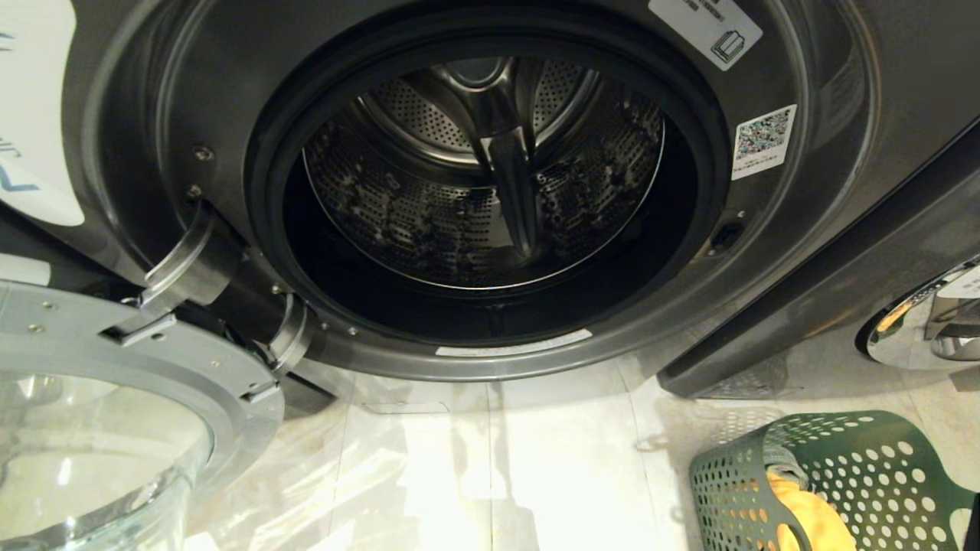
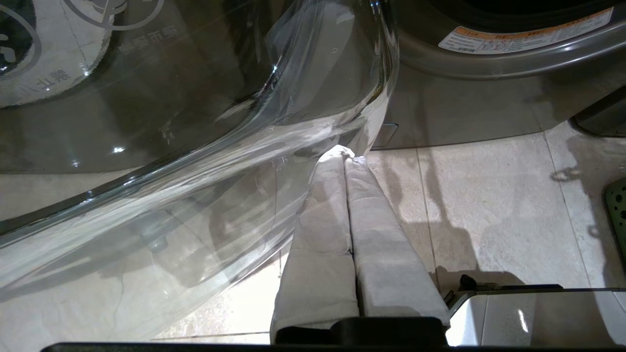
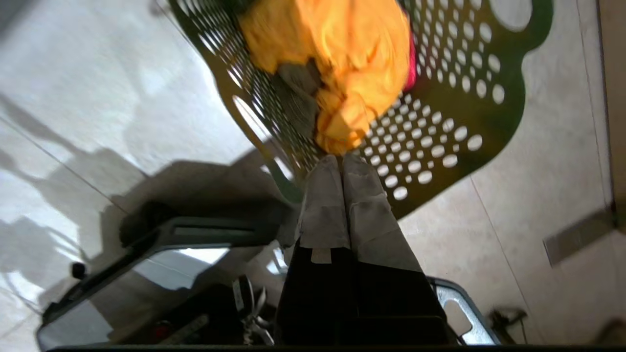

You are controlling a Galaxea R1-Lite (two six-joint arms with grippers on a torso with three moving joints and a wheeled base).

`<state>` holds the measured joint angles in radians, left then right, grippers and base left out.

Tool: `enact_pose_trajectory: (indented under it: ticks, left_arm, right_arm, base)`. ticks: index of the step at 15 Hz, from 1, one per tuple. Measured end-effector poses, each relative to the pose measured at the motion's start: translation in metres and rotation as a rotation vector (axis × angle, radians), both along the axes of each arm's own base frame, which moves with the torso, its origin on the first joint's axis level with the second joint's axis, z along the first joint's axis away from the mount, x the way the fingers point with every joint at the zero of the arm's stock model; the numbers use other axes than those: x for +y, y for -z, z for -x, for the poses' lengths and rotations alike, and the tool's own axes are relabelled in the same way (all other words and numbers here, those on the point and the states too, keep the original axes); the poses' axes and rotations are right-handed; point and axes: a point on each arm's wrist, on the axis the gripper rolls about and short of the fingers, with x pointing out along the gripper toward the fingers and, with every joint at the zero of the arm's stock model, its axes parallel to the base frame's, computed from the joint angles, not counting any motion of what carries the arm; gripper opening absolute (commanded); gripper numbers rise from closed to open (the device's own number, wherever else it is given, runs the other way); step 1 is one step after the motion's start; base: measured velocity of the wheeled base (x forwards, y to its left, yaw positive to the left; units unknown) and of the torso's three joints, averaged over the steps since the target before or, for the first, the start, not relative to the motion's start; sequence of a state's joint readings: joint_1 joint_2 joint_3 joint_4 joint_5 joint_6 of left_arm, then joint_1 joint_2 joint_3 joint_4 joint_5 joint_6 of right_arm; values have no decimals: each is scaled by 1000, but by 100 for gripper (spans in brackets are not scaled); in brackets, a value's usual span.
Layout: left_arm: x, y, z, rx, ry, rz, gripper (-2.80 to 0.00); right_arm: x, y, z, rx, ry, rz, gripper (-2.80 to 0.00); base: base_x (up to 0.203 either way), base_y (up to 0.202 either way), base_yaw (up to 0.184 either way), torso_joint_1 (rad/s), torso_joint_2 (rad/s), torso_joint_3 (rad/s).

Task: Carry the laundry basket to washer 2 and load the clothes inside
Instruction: Place the clothes into the washing machine

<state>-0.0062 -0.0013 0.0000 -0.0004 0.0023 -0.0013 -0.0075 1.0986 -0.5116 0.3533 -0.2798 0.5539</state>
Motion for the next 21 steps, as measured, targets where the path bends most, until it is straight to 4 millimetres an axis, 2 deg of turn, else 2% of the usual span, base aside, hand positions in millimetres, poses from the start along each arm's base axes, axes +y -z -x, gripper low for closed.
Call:
enact_pose_trajectory:
  ticks: [2,4,8,12,17,21]
  left_arm:
    - [0,0,0,0,-1,0,-280]
    - [0,0,0,0,-1,0,-280]
    - [0,0,0,0,0,0,-280]
    - [0,0,0,-1,-1,0,-280]
    - [0,0,0,-1,0,0,-280]
    - [0,0,0,0,0,0,-280]
  right_arm:
    - [-1,22,-10,43,35,-15,-280]
    - [-4,42,-11,99,88,-33,-280]
    - [-8,68,-13,239,146,-60,-280]
    - [-19,98,-31,218,206,-88,-280]
    - [-46,146,-69,187,272,-96,-280]
    - [-77,189,-81,185,285,-113,-280]
  base:
    - [0,0,0,0,0,0]
    - [0,0,0,0,0,0]
    - [0,0,0,0,0,0]
    - [0,0,0,0,0,0]
    - [0,0,0,0,0,0]
    - [0,0,0,0,0,0]
